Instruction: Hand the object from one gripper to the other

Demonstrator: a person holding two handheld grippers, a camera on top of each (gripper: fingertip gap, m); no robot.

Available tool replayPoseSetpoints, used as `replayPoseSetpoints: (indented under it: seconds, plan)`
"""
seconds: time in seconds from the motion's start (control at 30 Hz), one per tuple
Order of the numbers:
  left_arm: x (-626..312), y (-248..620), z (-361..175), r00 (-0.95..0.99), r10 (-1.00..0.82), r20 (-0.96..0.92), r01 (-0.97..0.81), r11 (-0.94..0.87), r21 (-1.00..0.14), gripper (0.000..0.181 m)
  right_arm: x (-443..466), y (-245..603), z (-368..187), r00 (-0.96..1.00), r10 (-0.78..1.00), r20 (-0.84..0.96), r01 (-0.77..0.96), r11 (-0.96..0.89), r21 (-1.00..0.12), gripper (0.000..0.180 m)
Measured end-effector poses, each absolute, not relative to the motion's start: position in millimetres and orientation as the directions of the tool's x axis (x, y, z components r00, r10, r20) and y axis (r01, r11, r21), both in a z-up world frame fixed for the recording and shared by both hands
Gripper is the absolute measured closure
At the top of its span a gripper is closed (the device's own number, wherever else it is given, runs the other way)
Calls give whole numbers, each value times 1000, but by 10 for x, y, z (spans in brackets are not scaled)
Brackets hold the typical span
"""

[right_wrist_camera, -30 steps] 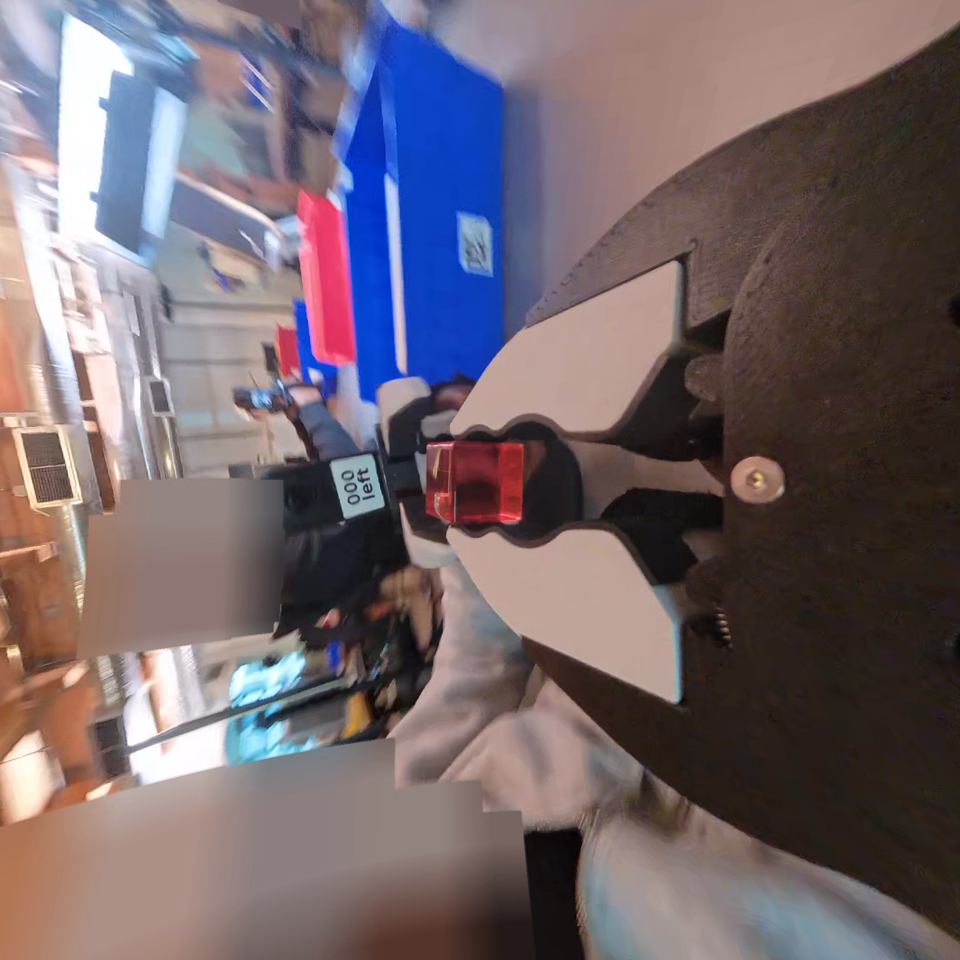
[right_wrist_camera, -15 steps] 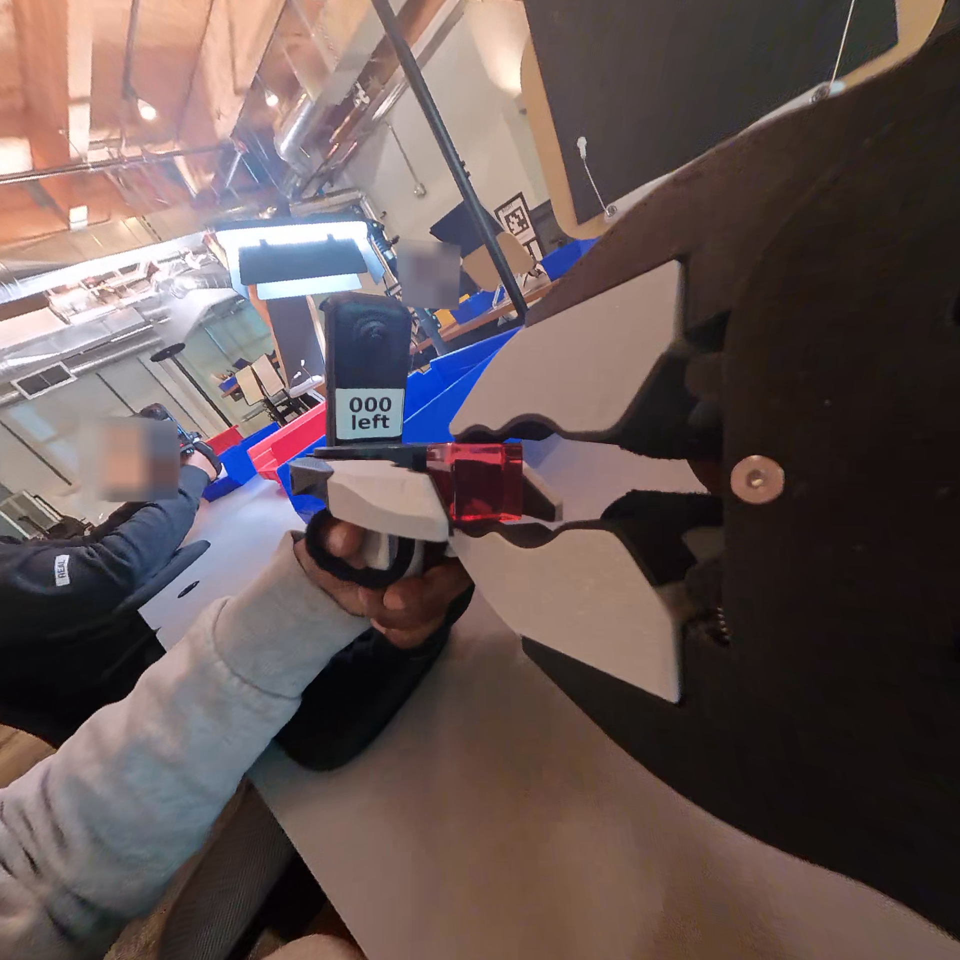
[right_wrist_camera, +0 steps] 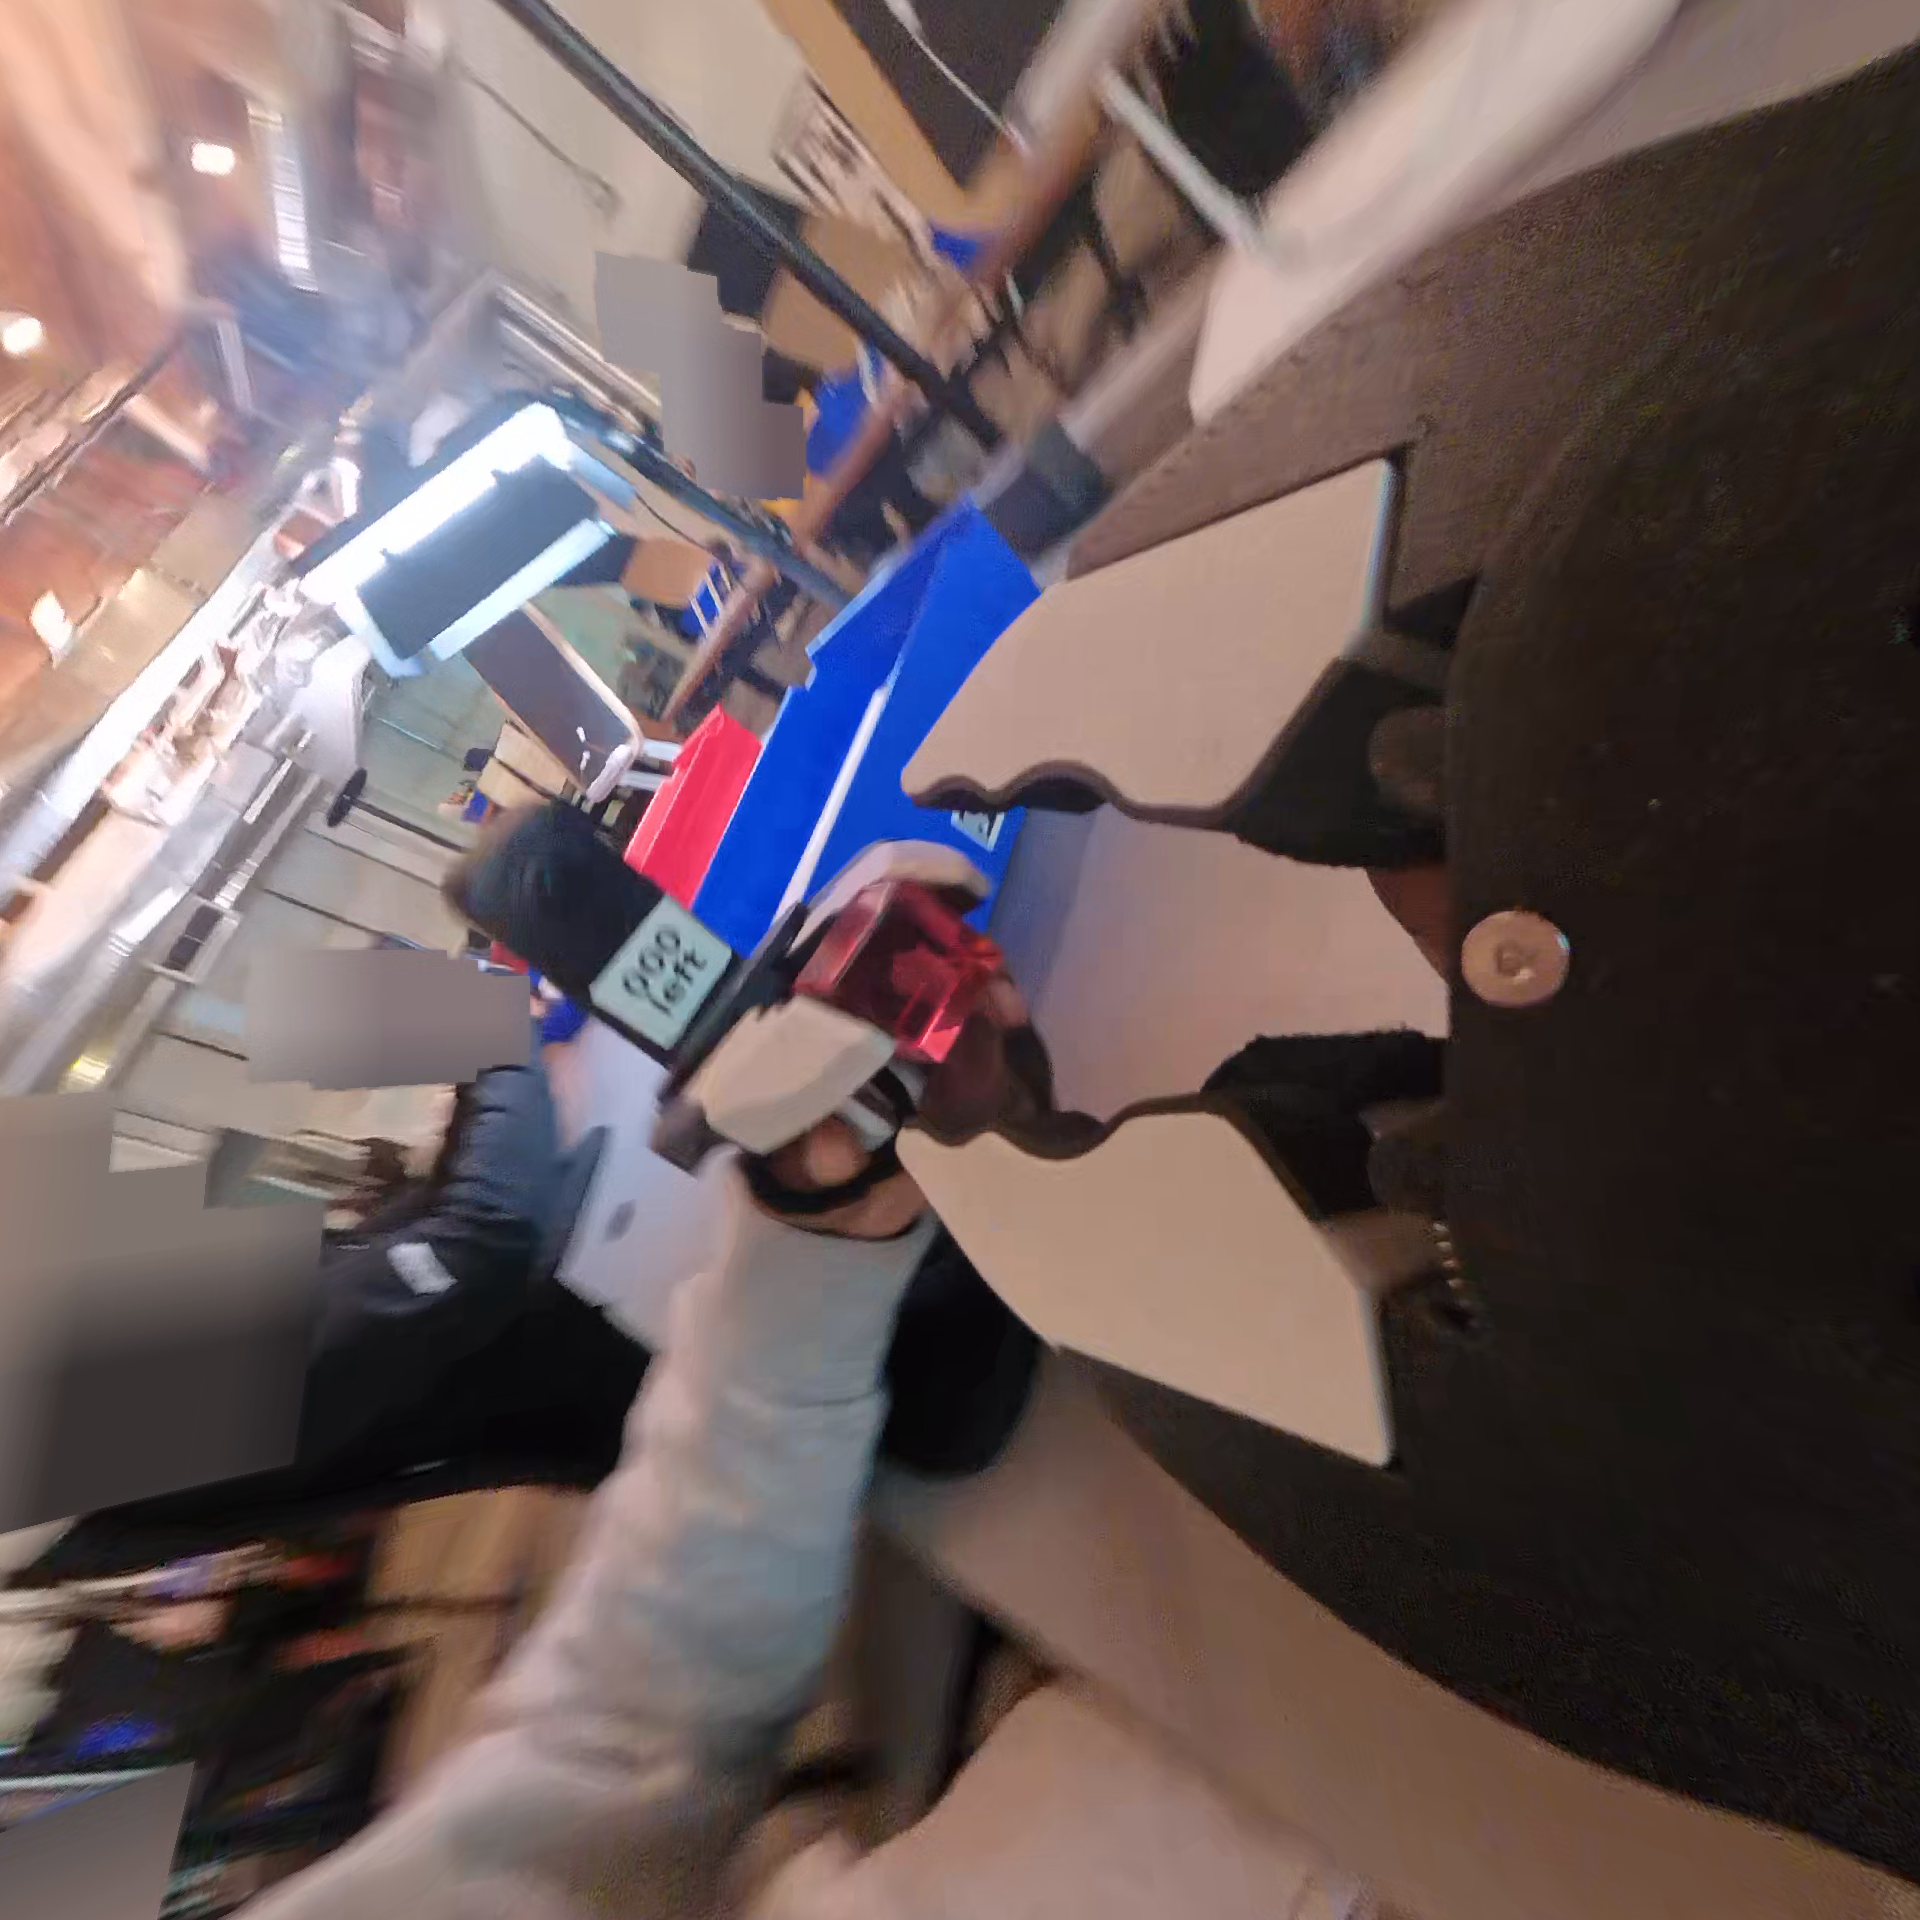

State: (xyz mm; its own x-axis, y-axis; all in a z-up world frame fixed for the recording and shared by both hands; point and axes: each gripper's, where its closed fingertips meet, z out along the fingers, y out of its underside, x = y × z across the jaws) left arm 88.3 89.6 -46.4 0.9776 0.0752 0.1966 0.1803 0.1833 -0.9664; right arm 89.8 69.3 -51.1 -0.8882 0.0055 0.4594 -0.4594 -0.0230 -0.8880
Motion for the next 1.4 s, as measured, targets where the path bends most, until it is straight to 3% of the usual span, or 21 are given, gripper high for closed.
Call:
replayPoseSetpoints:
  seconds: [0.07,0.13,0.23,0.3,0.4,0.43,0.47,0.67,0.97,1.13,1.23,1.3,1.4]
  plan:
    - [844,827,-355,981,194,3,-39,216,-976,153,781,746,-407,-987,-39,156,-151,-101,-983,116]
    - [833,799,-318,920,313,-236,-295,155,-943,153,673,779,-390,-965,-154,-211,231,-131,-964,113]
    - [853,858,-375,798,372,-474,-513,7,-858,153,694,798,-397,-676,-417,-607,679,-34,-733,121]
    - [866,922,-464,752,354,-557,-571,-75,-818,152,782,784,-416,-532,-508,-678,766,53,-641,126]
    - [869,977,-567,716,325,-618,-606,-149,-781,153,946,687,-544,-573,-485,-661,700,129,-702,134]
    - [864,985,-592,708,319,-629,-612,-166,-773,153,994,682,-543,-592,-493,-637,673,133,-728,148]
    - [868,988,-600,701,316,-640,-620,-172,-765,153,1015,681,-550,-614,-491,-619,649,132,-749,150]
    - [801,961,-612,719,353,-598,-583,-162,-796,149,937,671,-591,-705,-424,-569,585,106,-804,151]
    - [779,824,-367,884,384,-266,-329,110,-938,140,773,808,-382,-896,-285,-341,380,-93,-920,152]
    - [822,886,-406,897,354,-263,-314,92,-945,140,774,771,-454,-926,-237,-293,317,-66,-946,152]
    - [808,873,-396,938,323,-127,-180,138,-974,138,780,753,-470,-977,-164,-137,151,-71,-986,152]
    - [738,812,-373,953,299,41,-23,206,-978,137,818,755,-437,-992,-104,64,-54,-98,-994,152]
    - [752,814,-404,938,121,324,286,254,-924,126,887,764,-372,-905,42,423,-425,-103,-899,152]
